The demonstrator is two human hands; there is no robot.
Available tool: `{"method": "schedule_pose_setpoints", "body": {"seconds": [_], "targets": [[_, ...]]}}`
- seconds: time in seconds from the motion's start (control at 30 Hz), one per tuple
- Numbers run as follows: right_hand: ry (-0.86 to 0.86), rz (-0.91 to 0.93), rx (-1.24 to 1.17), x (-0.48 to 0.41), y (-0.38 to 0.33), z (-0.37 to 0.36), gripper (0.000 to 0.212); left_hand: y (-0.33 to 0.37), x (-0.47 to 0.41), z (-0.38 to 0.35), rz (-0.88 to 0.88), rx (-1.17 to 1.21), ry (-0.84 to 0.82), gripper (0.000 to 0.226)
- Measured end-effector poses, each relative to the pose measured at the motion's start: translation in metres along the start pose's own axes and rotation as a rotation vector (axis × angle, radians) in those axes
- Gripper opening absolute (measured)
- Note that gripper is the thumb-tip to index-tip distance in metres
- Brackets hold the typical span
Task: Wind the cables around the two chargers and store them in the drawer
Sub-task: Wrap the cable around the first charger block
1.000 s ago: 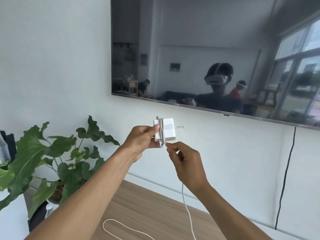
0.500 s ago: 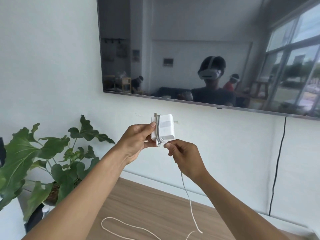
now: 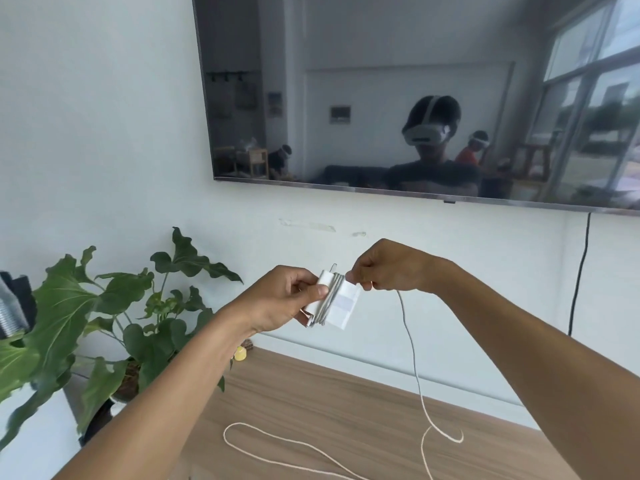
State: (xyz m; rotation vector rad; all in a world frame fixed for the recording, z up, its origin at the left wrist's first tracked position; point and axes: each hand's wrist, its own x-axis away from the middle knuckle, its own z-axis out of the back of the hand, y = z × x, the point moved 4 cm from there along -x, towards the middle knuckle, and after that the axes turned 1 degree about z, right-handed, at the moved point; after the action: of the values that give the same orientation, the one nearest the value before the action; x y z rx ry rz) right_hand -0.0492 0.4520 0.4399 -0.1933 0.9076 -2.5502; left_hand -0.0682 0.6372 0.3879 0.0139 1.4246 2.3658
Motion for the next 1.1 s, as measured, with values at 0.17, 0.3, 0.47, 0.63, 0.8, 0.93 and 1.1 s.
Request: {"method": "schedule_pose_setpoints", "body": {"seconds": [0.17,0.3,0.47,0.63,0.8,0.93,1.1], "targets": [[0.119,-0.030,0.002,0.000,-0.009,0.001,0.024,-0.006,-0.006,0.004,0.051,-0.064,0.105,0.024],[0.255,0.032,0.111,0.004,-0.018,-0.003,0.027,-0.006,-0.010,0.000,0.083,-0.010,0.223,0.022],[0.516,0.233,0.214,0.014,-0.023,-0.022,0.025,-0.003,-0.020,-0.005,0.117,0.177,0.393,0.025],[0.653,0.362,0.174,0.023,-0.010,-0.046,0.020,0.005,-0.028,-0.007,0.142,0.416,0.420,0.027],[0.702,0.339,-0.050,0.033,0.013,-0.059,0.025,0.013,-0.028,-0.005,0.161,0.523,0.402,0.029],[0.677,0.302,-0.236,0.038,0.027,-0.066,0.020,0.021,-0.025,-0.009,0.150,0.596,0.362,0.029],[0.606,0.234,-0.377,0.032,0.039,-0.064,0.010,0.031,-0.020,-0.018,0.090,0.642,0.240,0.028]]}}
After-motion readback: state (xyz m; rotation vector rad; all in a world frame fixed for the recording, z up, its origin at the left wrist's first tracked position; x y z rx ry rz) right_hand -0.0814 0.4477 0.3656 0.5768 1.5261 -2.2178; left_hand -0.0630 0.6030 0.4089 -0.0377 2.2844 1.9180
